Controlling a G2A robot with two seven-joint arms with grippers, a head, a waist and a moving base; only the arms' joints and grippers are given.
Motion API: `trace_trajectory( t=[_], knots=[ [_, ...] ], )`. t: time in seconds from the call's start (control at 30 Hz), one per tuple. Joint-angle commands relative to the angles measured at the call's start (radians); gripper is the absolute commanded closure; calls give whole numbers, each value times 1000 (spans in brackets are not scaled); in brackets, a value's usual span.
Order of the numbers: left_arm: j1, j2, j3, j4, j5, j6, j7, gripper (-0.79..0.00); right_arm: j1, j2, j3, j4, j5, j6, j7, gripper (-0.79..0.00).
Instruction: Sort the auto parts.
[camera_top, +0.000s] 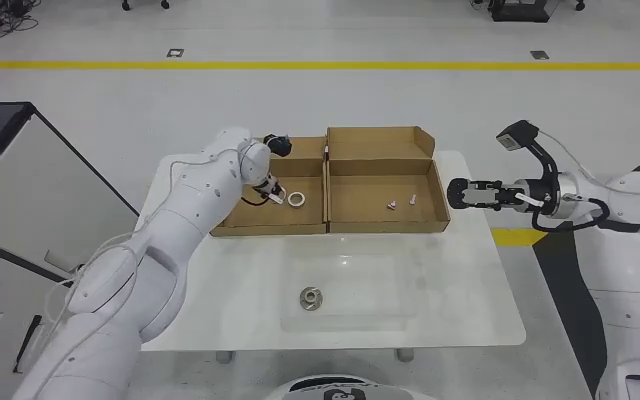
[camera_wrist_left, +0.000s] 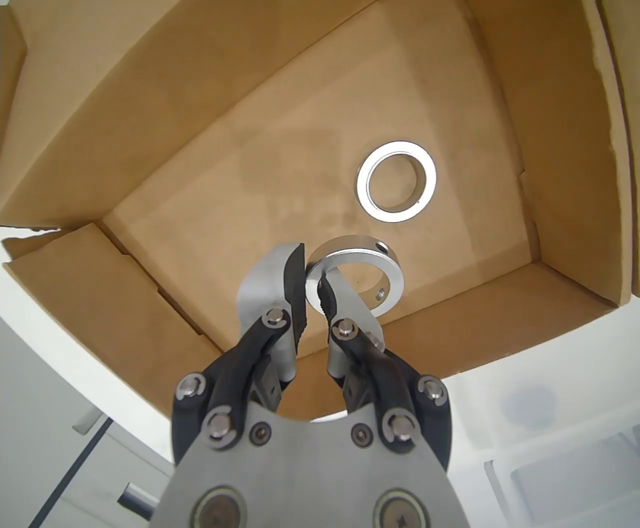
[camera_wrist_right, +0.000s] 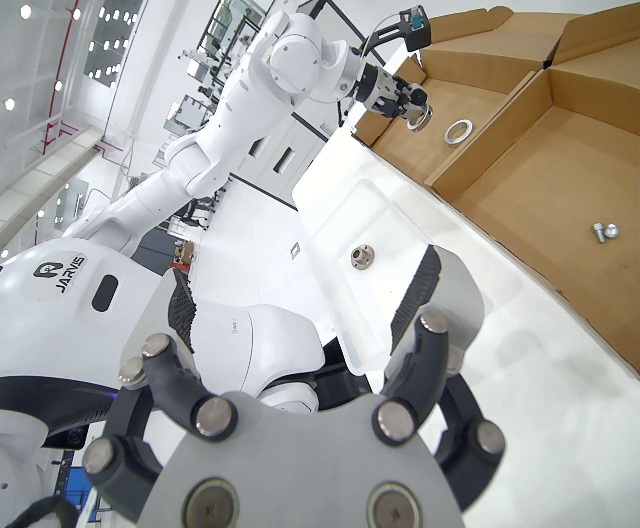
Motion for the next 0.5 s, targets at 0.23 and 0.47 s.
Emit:
trace_trajectory(
  t=[0.23,0.47],
  knots=[
    [-42,-81,44,173,3,37,37,0,0,0,0,0,0,0,0,-785],
    [-55,-129,57,267,-4,19,58,0,0,0,0,0,0,0,0,-785]
  ],
)
